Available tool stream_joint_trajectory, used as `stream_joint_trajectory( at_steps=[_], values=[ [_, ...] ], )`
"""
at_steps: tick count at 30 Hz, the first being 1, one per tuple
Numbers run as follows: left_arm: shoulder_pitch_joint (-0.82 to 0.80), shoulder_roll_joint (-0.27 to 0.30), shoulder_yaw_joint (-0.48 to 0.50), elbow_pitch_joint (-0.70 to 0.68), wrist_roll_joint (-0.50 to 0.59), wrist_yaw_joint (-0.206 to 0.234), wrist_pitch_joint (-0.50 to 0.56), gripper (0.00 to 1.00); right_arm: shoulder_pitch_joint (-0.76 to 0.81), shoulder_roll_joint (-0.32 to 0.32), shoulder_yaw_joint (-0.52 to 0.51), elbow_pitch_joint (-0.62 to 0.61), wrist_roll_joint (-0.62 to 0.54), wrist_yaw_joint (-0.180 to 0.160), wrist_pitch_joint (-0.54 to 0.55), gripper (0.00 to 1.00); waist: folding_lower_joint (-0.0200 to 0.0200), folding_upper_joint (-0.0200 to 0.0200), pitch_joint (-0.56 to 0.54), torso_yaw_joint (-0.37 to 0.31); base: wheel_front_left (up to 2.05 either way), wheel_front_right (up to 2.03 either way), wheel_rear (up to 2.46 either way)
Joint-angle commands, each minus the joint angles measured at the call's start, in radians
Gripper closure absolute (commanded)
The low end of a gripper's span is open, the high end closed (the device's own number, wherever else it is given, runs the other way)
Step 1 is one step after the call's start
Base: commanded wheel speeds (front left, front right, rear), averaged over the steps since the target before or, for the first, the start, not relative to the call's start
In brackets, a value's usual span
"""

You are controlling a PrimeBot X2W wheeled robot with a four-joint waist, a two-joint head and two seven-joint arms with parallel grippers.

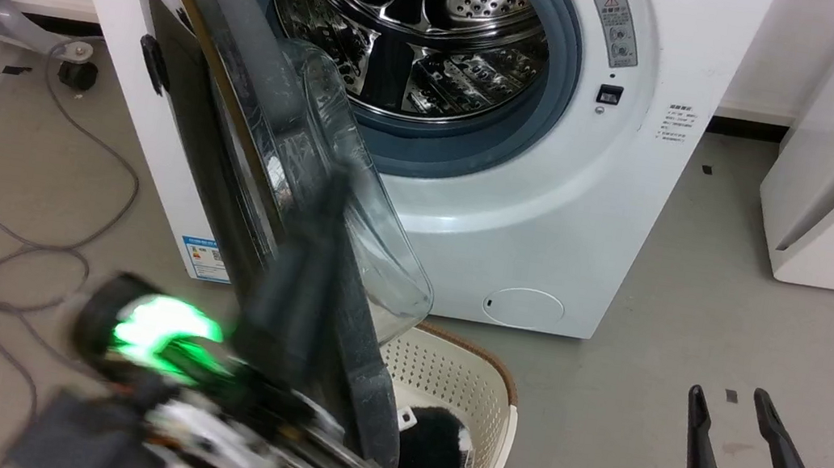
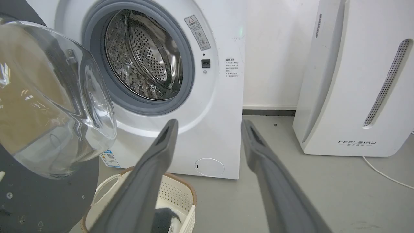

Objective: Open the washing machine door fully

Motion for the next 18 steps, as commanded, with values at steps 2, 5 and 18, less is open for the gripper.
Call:
stream_joint_trajectory(
  at_steps=[2,5,18],
  values=[
    [0.004,0.001,-0.08,0.018,-0.04,-0.012,0.044,1.0,0.014,0.004,0.002,0.006,0.003,0.001,-0.004,0.0,0.0,0.0,0.001,0.003,0.0,0.0,0.0],
    [0.022,0.001,-0.155,0.054,-0.072,-0.019,0.088,1.0,0.014,0.004,0.005,0.011,0.004,0.001,-0.006,0.0,0.0,0.0,0.001,0.003,0.0,0.0,0.0],
    [0.193,0.036,-0.315,0.26,-0.104,-0.001,0.226,1.0,0.01,0.004,0.008,0.032,0.015,0.001,-0.02,0.0,0.0,0.0,0.017,-0.002,0.0,0.0,0.0]
  ],
)
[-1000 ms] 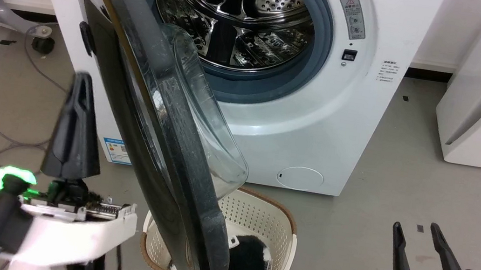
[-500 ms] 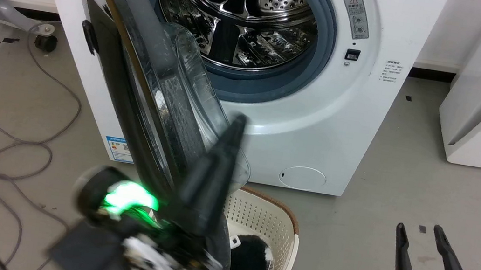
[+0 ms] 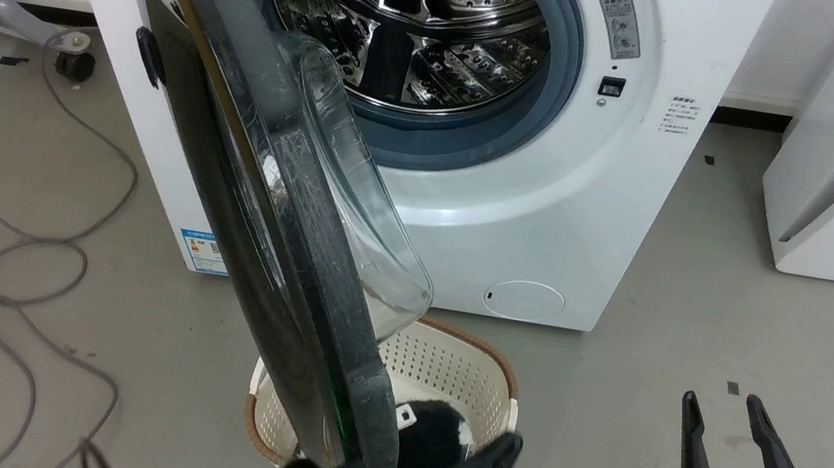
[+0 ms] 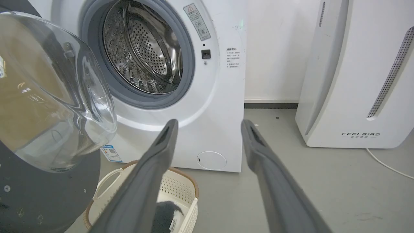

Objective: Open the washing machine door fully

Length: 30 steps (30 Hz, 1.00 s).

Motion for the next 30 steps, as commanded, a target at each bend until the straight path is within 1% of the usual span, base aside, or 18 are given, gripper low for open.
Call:
stream_joint_trajectory(
  at_steps=[1,4,7,11,12,16,20,23,30],
  values=[
    [0.017,0.0,-0.006,0.042,-0.014,-0.003,-0.017,1.0,0.009,0.003,0.0,0.005,0.007,0.001,-0.007,0.0,0.0,0.0,0.004,0.001,0.0,0.0,0.0],
    [0.007,-0.005,0.004,0.111,-0.017,0.003,-0.054,1.0,0.005,0.003,0.003,0.01,0.006,0.001,-0.008,0.0,0.0,0.0,0.005,-0.001,0.0,0.0,0.0],
    [-0.031,-0.01,0.012,0.171,0.003,0.012,-0.09,1.0,0.003,0.003,0.004,0.013,0.002,0.001,-0.01,0.0,0.0,0.0,0.003,0.0,0.0,0.0,0.0],
    [-0.079,-0.018,0.037,0.235,0.008,0.042,-0.125,1.0,0.004,0.003,0.006,0.016,-0.001,0.001,-0.011,0.0,0.0,0.0,0.001,-0.001,0.0,0.0,0.0],
    [-0.079,-0.018,0.037,0.235,0.008,0.042,-0.125,1.0,0.004,0.003,0.006,0.016,-0.001,0.001,-0.011,0.0,0.0,0.0,0.001,-0.001,0.0,0.0,0.0],
    [-0.105,-0.021,0.06,0.279,0.011,0.073,-0.142,1.0,0.005,0.003,0.006,0.014,-0.002,0.001,-0.015,0.0,0.0,0.0,-0.002,-0.005,0.0,0.0,0.0],
    [-0.105,-0.021,0.073,0.294,0.016,0.097,-0.15,1.0,0.011,0.003,0.006,0.013,-0.003,0.001,-0.014,0.0,0.0,0.0,-0.006,-0.005,0.0,0.0,0.0],
    [-0.092,-0.021,0.077,0.291,0.008,0.107,-0.155,1.0,0.017,0.003,0.006,0.015,-0.001,0.001,-0.013,0.0,0.0,0.0,-0.011,-0.004,0.0,0.0,0.0],
    [-0.032,-0.017,0.087,0.261,-0.003,0.149,-0.148,1.0,0.032,0.003,0.004,0.018,0.008,0.001,-0.011,0.0,0.0,0.0,-0.03,0.007,0.0,0.0,0.0]
  ],
)
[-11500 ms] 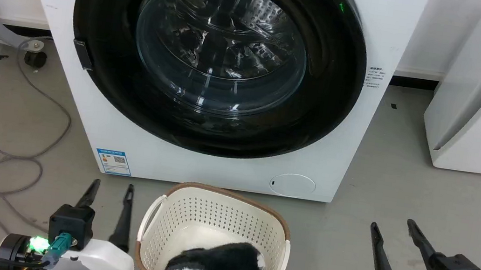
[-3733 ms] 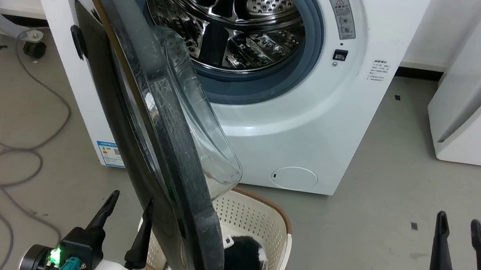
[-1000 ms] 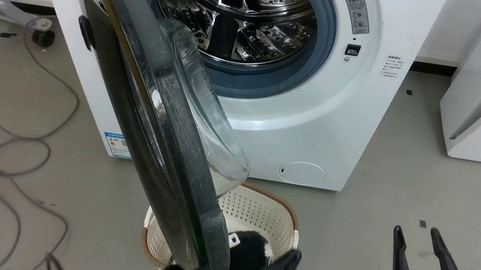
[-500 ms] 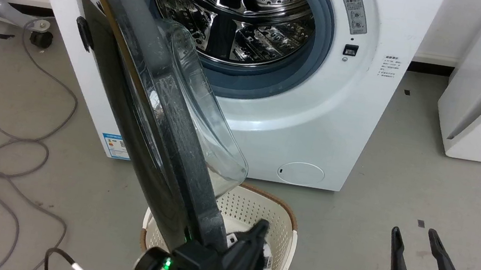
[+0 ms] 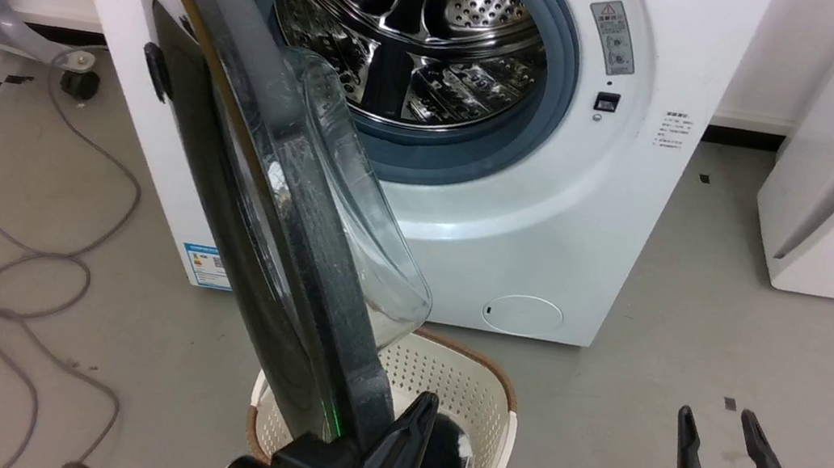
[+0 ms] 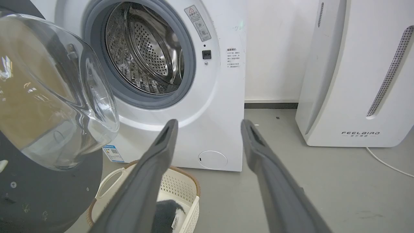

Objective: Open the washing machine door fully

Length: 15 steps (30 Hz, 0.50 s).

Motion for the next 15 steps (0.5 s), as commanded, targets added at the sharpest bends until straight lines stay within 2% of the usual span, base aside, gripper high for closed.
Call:
stream_joint_trajectory(
  at_steps=[1,15],
  values=[
    [0.019,0.006,0.008,-0.012,-0.002,0.01,-0.001,1.0,0.02,0.003,-0.002,0.002,0.004,0.001,-0.002,0.0,0.0,-0.0001,-0.003,0.007,0.0,0.0,0.0],
    [0.111,0.056,0.055,-0.129,0.012,0.095,0.021,1.0,0.047,0.003,-0.03,-0.016,-0.002,0.001,0.009,0.0,0.0,-0.0001,-0.013,0.084,0.0,0.0,0.0]
  ],
)
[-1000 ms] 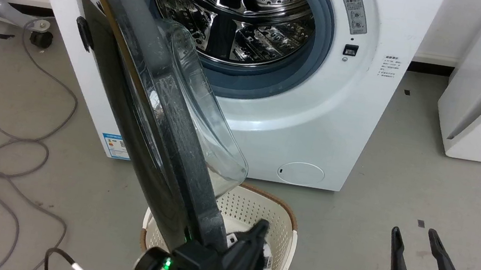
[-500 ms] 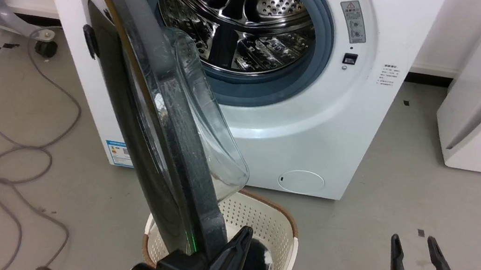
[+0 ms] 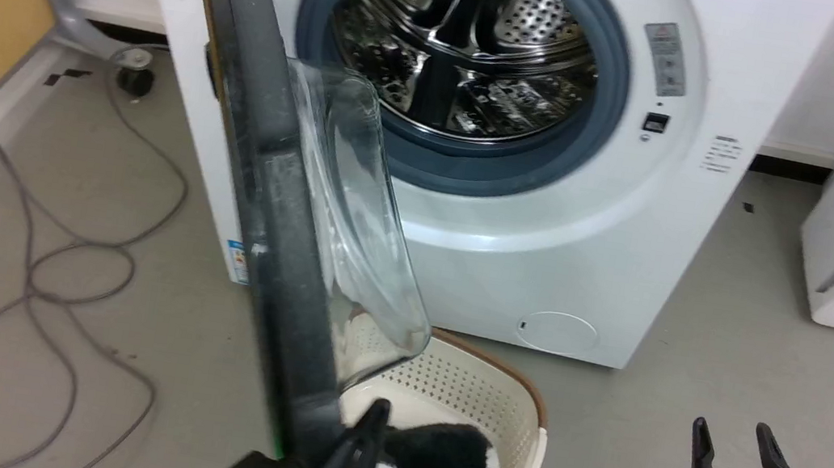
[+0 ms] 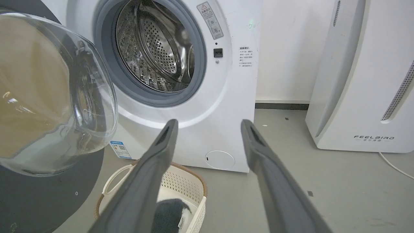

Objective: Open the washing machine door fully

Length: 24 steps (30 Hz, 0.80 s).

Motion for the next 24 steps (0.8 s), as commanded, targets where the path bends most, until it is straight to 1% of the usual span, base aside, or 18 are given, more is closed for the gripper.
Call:
stream_joint_trajectory(
  at_steps=[1,12,18,24],
  values=[
    [0.008,0.014,0.027,-0.016,0.01,0.021,-0.001,1.0,0.016,0.003,-0.004,-0.005,-0.005,0.001,0.0,0.0,0.0,0.0,0.003,0.019,0.0,0.0,0.0],
    [0.033,0.049,0.139,-0.089,0.015,0.104,-0.022,1.0,0.016,0.003,-0.018,-0.017,-0.007,0.001,0.007,0.0,0.0,0.0,0.017,0.084,0.0,0.0,0.0],
    [0.035,0.084,0.257,-0.1,-0.005,0.146,-0.056,1.0,0.009,0.003,-0.022,-0.03,-0.025,0.001,0.016,0.0,0.0,0.0,0.03,0.098,0.0,0.0,0.0],
    [0.005,0.135,0.413,-0.077,-0.061,0.16,-0.105,1.0,-0.004,0.003,-0.027,-0.04,-0.029,0.001,0.026,0.0,0.0,0.0,0.047,0.098,0.0,0.0,0.0]
  ],
)
